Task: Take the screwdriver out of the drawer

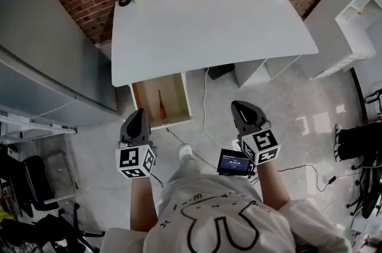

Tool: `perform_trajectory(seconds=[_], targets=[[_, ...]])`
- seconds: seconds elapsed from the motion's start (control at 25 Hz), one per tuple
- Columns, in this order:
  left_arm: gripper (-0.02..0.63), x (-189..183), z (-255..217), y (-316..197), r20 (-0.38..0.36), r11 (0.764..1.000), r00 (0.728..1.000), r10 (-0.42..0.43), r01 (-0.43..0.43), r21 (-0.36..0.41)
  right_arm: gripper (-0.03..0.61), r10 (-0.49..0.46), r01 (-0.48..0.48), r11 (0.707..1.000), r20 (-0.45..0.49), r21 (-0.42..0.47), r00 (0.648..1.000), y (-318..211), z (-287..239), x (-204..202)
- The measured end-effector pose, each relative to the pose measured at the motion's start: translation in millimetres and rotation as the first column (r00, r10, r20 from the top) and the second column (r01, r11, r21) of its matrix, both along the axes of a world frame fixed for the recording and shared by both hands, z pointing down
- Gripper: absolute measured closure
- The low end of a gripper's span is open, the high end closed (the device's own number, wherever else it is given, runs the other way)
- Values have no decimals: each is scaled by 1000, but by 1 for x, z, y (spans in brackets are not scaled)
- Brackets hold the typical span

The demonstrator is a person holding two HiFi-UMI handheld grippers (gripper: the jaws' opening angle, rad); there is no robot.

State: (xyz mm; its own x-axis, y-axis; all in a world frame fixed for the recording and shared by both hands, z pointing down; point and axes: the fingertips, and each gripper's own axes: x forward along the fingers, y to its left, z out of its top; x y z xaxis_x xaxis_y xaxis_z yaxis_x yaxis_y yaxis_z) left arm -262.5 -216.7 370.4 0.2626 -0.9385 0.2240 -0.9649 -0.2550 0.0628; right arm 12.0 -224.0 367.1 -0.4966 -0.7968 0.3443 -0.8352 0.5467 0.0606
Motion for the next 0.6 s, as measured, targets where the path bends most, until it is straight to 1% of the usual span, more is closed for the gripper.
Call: perform_trajectory(seconds=[0.16, 0.28, 0.4, 0.48, 0.52, 0.56, 0.6], targets=[[606, -18, 14, -24, 11, 999, 1000, 10, -10, -43, 557, 40, -40, 998, -2, -37, 999, -19, 10, -11], [606, -25, 22, -39, 14, 998, 1000, 7, -6, -61, 557, 52, -52, 997, -11, -59, 999, -31, 18, -13], [606, -21, 35, -45, -2, 996, 1000, 15, -15, -92, 557, 55, -57, 995, -22, -83, 998, -39, 27, -10], [593, -14, 47, -45, -26, 991, 999, 25, -28, -129, 557, 54, -56, 993, -22, -105, 998, -42, 34, -6], [541, -10, 52, -45, -40, 988, 999, 27, -33, -150, 557, 51, -53, 992, -22, -118, 998, -44, 38, -4], [465, -7, 57, -47, -54, 985, 998, 24, -33, -167, 557, 46, -48, 990, -23, -131, 999, -46, 43, -2], [429, -5, 62, -48, -69, 983, 998, 15, -27, -181, 557, 37, -40, 989, -26, -142, 999, -49, 47, -1]])
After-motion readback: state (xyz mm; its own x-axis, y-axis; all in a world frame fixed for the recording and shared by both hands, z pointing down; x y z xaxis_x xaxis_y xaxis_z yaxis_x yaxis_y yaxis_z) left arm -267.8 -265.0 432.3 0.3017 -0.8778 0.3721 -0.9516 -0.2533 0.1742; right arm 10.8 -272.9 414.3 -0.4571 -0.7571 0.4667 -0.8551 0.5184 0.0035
